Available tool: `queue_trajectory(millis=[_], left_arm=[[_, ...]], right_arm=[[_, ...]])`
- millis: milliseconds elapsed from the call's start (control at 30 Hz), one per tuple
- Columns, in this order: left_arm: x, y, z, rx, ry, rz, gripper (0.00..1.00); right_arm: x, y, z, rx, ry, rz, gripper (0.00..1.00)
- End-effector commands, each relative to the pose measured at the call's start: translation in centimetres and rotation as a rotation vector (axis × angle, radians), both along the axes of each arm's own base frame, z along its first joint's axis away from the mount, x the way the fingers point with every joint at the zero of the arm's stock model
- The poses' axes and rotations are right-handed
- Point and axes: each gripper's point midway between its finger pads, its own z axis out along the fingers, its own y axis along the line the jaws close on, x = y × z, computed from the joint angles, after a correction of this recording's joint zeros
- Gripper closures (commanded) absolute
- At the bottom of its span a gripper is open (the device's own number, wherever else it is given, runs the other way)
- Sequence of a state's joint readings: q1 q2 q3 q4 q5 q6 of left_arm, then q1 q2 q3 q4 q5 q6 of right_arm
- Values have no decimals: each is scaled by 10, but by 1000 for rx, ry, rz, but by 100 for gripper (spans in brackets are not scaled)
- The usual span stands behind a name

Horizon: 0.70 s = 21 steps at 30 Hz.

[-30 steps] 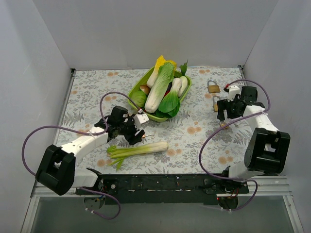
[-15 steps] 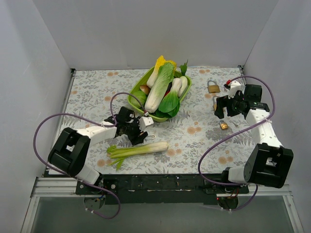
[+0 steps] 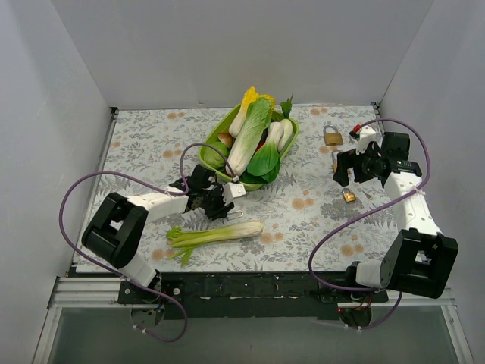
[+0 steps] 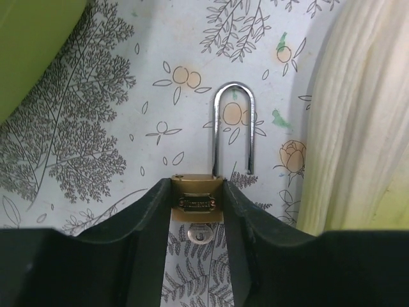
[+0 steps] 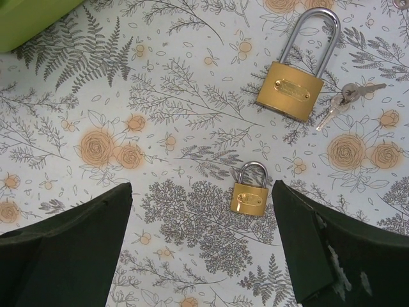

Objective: Lock with the key
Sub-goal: Pick up the lock from the center of the board.

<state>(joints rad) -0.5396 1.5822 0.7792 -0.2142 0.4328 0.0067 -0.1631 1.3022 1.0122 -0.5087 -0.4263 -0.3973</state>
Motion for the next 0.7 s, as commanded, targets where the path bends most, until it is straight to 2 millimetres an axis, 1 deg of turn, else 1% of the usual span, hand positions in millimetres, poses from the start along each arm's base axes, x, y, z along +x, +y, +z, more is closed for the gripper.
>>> queue_trajectory(millis=[0, 33, 67, 133, 167, 200, 233, 300, 367, 400, 433, 467, 500, 567, 600, 667], left_arm=[[7, 1, 4, 27, -47, -23, 72], [8, 0, 6, 20, -49, -21, 84], [8, -1, 11, 8, -52, -14, 88], [7, -6, 19, -23, -42, -10, 94], [8, -10, 27, -51, -27, 20, 98], [11, -13, 38, -78, -38, 34, 100], [11, -16, 44, -96, -28, 50, 100], [17, -23, 68, -153, -23, 103, 100], [18, -28, 85, -192, -15, 123, 100], [21, -33, 100, -232, -6, 148, 100], [18, -35, 114, -259, -4, 152, 100], [11, -41, 123, -295, 28, 131, 100], [9, -45, 138, -333, 46, 132, 100], [-8, -53, 154, -392, 104, 88, 100], [-13, -55, 160, -411, 121, 73, 100], [-18, -61, 176, -461, 145, 72, 100]], right_arm=[[8, 6, 33, 11, -87, 38, 2], [8, 7, 35, 15, -90, 42, 2], [8, 8, 36, 24, -88, 45, 2], [8, 13, 43, 47, -95, 63, 2], [8, 15, 45, 56, -95, 71, 2], [7, 21, 48, 77, -98, 96, 2], [6, 23, 52, 88, -95, 107, 2], [4, 32, 58, 128, -87, 138, 3], [1, 40, 66, 157, -77, 158, 3], [0, 46, 68, 181, -70, 174, 4], [-3, 51, 71, 198, -63, 182, 4], [-5, 56, 78, 214, -60, 194, 4], [-9, 63, 83, 241, -59, 216, 4], [-18, 75, 89, 286, -40, 247, 4], [-27, 84, 95, 325, -35, 279, 5], [-39, 100, 101, 375, -21, 326, 7]])
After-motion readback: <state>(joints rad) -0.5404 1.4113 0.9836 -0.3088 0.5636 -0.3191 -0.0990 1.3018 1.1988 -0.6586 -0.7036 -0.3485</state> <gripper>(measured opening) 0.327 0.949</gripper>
